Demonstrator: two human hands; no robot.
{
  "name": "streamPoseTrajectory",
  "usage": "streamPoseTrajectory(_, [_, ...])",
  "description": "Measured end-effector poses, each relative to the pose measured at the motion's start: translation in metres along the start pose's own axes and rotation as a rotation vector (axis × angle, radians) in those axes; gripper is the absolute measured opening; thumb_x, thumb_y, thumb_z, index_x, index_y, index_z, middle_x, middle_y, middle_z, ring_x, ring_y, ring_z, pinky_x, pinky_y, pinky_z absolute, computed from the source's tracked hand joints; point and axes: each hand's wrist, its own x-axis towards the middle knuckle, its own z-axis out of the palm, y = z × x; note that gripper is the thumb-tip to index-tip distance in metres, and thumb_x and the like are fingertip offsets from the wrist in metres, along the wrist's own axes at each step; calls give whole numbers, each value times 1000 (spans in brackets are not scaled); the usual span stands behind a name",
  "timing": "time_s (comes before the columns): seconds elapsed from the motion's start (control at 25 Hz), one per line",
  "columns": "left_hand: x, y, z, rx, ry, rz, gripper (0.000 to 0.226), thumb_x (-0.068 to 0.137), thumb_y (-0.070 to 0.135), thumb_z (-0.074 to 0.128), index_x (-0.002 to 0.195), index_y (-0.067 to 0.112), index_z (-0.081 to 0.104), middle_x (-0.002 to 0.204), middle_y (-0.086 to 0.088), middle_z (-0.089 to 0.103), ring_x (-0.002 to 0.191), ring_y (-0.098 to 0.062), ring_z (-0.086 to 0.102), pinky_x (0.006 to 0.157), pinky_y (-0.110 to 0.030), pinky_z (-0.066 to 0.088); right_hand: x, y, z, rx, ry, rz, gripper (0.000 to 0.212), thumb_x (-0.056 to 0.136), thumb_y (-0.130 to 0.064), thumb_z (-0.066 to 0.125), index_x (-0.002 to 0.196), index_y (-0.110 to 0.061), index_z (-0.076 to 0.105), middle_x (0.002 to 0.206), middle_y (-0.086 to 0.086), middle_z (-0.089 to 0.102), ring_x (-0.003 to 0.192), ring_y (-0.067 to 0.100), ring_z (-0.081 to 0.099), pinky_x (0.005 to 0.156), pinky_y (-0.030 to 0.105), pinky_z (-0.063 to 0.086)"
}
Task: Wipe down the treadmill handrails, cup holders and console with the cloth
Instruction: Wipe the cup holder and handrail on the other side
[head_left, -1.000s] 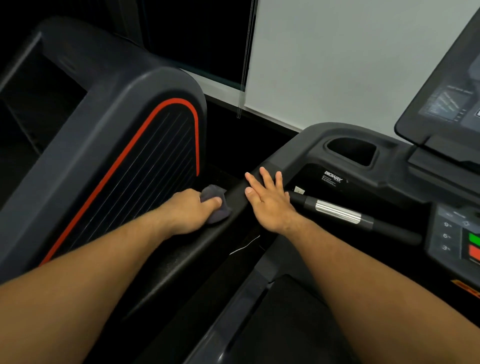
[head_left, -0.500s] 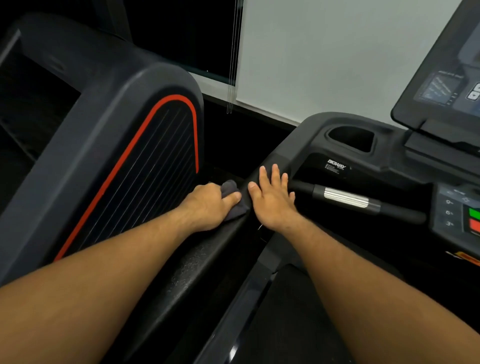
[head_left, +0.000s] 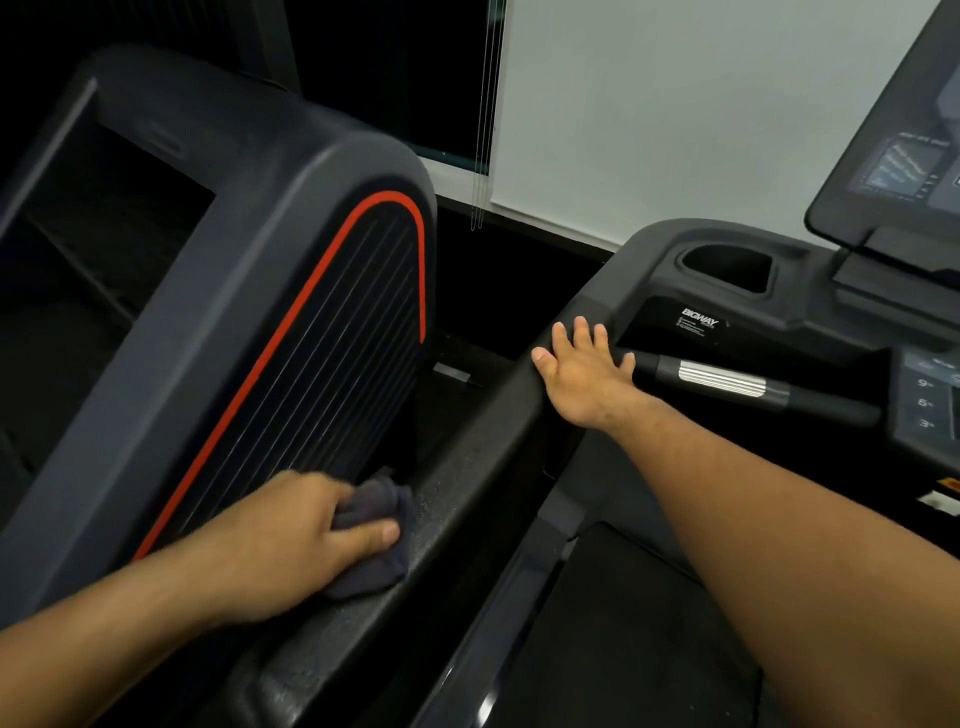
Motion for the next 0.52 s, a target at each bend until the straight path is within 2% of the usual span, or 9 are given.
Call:
streamPoseTrajectory(0.04, [13,7,-4,1,91,10,34,90,50,59,74,21,66,66,3,67,61,-9,64,53,-24,46,-4,-6,-1,-28,3,-43,59,103,-49,16,155,-26,4,162,0,-13,147,22,-18,114,55,-10])
streamPoseTrajectory(0.12, [49,32,-4,-29,250,34,38,93,52,52,91,19,69,84,-2,70,79,-20,67,62,-28,45,-16,-14,5,-1,5,-104,57,103,-47,16,155,-25,8,163,-1,-8,147,20,-16,116,54,-8])
streamPoseTrajectory(0.2, [81,63,10,75,235,92,46,94,55,48,113,17,65,110,-10,68,100,-28,63,74,-29,43,-23,-12,14,15,4,-124,55,104,-45,17,155,-25,9,163,-1,-7,147,19,-15,116,53,-6])
streamPoseTrajectory(0.28, [89,74,34,281,139,139,60,95,56,43,141,17,44,133,-12,55,116,-29,55,88,-35,43,-22,-6,18,7,-5,-143,54,104,-45,18,155,-27,10,163,-4,-7,147,16,-15,116,54,-6])
streamPoseTrajectory(0.32, [81,73,43,371,140,152,65,97,55,40,149,18,30,140,-12,47,122,-29,50,94,-38,42,-21,-4,17,22,-5,-145,54,104,-46,18,155,-29,10,163,-6,-7,147,15,-15,116,54,-5])
streamPoseTrajectory(0.44, [32,52,55,542,174,190,72,99,51,37,155,18,6,156,-13,20,138,-28,29,110,-38,32,-22,-1,16,74,-4,-164,54,104,-45,19,155,-29,11,162,-8,-7,147,12,-16,116,52,-6])
streamPoseTrajectory(0.52, [-5,41,60,647,118,155,76,101,49,35,154,18,-9,161,-14,-2,148,-30,10,119,-40,21,-23,1,14,122,-24,-186,53,104,-42,22,155,-29,12,162,-9,-7,146,11,-16,116,50,-7])
